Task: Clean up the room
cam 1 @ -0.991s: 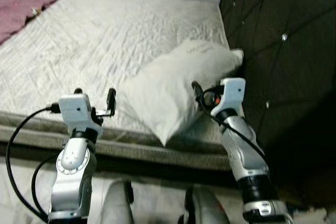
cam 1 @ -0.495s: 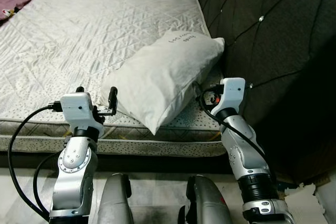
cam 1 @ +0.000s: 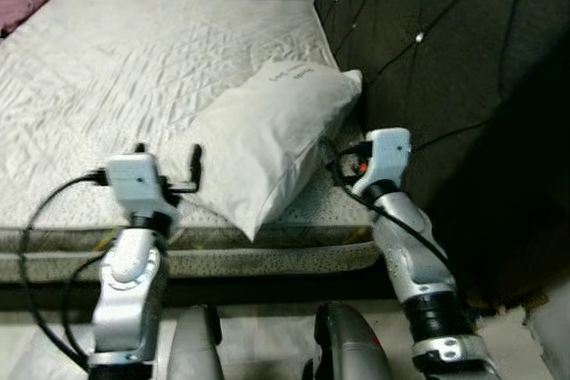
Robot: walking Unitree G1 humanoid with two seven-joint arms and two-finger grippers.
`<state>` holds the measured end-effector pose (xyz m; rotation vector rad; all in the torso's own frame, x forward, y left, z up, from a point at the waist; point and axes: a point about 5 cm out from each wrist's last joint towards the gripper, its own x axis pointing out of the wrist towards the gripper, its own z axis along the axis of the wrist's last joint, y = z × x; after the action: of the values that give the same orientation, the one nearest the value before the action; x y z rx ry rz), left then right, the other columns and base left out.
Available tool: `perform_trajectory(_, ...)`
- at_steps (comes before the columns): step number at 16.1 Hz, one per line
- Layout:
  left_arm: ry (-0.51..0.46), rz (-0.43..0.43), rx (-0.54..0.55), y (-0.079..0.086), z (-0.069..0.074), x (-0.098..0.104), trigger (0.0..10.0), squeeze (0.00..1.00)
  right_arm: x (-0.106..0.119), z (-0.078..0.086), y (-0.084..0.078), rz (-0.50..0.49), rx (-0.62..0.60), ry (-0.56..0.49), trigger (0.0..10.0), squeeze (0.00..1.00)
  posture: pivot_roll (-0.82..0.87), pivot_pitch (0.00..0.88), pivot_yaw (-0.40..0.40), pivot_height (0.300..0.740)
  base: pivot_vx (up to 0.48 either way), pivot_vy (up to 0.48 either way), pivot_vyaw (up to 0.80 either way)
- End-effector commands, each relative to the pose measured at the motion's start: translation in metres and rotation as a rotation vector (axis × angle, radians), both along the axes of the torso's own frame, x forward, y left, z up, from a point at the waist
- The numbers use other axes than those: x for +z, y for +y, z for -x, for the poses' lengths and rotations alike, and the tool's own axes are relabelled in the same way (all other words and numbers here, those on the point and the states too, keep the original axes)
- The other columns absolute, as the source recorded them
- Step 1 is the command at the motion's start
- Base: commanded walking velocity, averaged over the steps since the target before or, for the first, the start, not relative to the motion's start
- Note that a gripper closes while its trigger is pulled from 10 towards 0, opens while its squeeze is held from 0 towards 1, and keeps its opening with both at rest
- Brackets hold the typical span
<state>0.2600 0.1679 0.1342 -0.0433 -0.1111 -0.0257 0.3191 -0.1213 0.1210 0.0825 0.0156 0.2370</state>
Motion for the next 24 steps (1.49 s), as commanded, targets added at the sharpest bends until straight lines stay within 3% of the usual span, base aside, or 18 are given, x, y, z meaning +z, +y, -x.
perform_trajectory(1, 0.001, -0.009, 0.024, 0.005, 0.001, 0.001, 10.0, 0.0, 0.001, -0.002, 0.004, -0.001, 0.012, 0.007, 10.0, 0.0, -0.04, 0.042, -0.058, 0.616, 0.48, 0.0, 0.0)
perform_trajectory(11, 0.0, -0.015, -0.008, 0.002, 0.003, 0.001, 10.0, 0.0, 0.0, 0.001, 0.006, 0.024, 0.04, 0.007, 10.0, 0.0, -0.04, 0.055, -0.049, 0.616, 0.278, 0.0, 0.0)
perform_trajectory(18, 0.058, -0.031, 0.02, 0.004, 0.017, -0.007, 10.0, 0.0, -0.023, 0.013, -0.001, 0.107, 0.069, 0.163, 10.0, 0.0, -0.04, 0.123, -0.045, 0.616, 0.0, 0.0, 0.0)
perform_trajectory(24, 0.102, -0.042, 0.045, 0.009, 0.029, -0.011, 10.0, 0.0, -0.028, 0.015, 0.008, 0.122, 0.174, 0.219, 10.0, 0.0, -0.02, 0.14, -0.042, 0.547, 0.0, 0.0, 0.0)
